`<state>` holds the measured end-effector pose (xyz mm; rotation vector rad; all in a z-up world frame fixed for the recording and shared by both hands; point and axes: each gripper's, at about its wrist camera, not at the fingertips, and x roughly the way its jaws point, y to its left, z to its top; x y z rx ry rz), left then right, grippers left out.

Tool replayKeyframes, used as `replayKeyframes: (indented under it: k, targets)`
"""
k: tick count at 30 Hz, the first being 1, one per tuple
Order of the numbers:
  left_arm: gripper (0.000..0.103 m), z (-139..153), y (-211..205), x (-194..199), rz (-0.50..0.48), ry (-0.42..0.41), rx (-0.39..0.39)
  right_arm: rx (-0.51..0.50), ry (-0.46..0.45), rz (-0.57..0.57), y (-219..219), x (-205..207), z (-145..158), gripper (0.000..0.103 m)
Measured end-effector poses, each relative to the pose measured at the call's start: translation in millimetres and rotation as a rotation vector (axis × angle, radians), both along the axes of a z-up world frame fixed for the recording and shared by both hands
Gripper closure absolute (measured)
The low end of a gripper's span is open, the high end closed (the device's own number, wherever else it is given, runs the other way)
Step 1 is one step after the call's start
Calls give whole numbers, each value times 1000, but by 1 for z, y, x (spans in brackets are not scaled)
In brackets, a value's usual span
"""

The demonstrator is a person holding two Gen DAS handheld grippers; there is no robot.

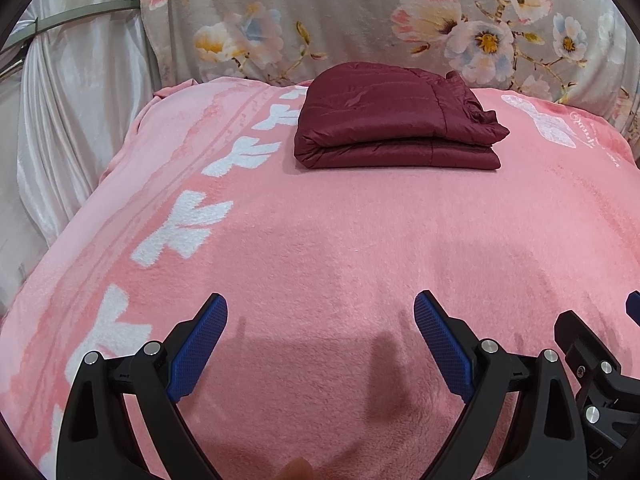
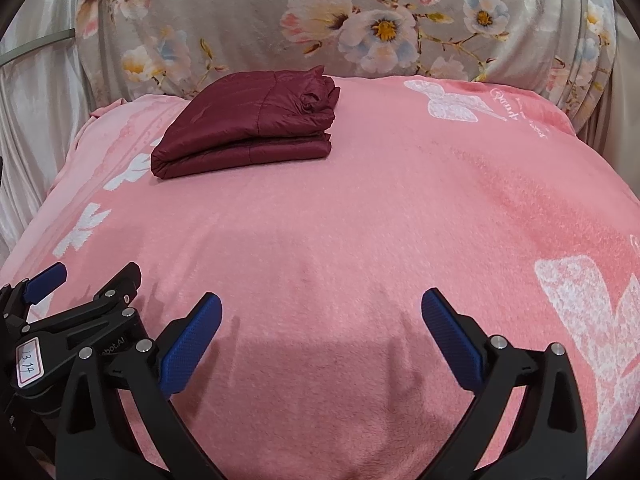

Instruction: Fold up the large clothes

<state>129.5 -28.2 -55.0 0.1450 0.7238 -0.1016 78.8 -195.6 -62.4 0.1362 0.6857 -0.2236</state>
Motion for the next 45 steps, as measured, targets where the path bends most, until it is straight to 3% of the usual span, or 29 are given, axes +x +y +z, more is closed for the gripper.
replayKeyframes:
  k: [45]
  targets:
    - [13, 0, -4, -1, 5, -4, 0, -32, 7, -23, 3, -1, 1, 5]
